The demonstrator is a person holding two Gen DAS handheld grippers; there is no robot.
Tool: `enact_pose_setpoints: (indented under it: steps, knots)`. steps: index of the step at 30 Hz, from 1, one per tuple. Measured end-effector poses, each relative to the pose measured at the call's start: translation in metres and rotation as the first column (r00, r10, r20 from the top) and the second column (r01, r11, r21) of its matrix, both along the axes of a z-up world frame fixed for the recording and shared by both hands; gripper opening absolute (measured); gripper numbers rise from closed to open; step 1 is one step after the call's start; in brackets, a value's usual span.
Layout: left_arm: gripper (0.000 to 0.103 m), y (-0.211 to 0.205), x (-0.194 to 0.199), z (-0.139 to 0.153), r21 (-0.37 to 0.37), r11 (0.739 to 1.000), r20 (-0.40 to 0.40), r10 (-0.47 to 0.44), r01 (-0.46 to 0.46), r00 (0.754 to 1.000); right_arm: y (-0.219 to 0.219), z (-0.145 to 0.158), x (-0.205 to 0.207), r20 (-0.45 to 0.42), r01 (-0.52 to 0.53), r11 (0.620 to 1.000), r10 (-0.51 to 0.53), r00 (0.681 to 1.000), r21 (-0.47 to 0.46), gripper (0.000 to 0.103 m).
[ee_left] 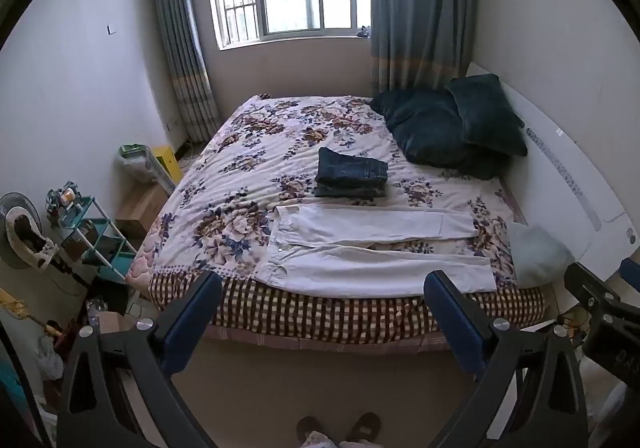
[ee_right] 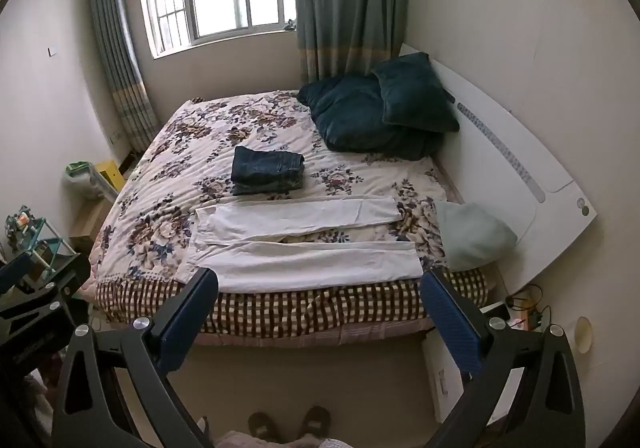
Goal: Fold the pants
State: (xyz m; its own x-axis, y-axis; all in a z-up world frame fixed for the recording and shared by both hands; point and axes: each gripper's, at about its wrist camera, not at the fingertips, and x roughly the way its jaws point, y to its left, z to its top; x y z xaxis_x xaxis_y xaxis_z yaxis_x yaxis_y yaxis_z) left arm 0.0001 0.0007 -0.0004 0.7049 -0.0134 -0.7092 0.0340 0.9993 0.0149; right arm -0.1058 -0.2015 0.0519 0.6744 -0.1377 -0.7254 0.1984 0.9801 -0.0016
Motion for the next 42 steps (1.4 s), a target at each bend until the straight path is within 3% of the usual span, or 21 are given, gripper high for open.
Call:
enact_pose_setpoints:
  steps: [42]
  knots:
    - [0.103,0.012,0.005,0.009,0.02,1.0,0.006,-0.008,0.008,1.0,0.008,0.005,-0.004,0.003,-0.002,1.0,0.002,1.0,0.001,0.103]
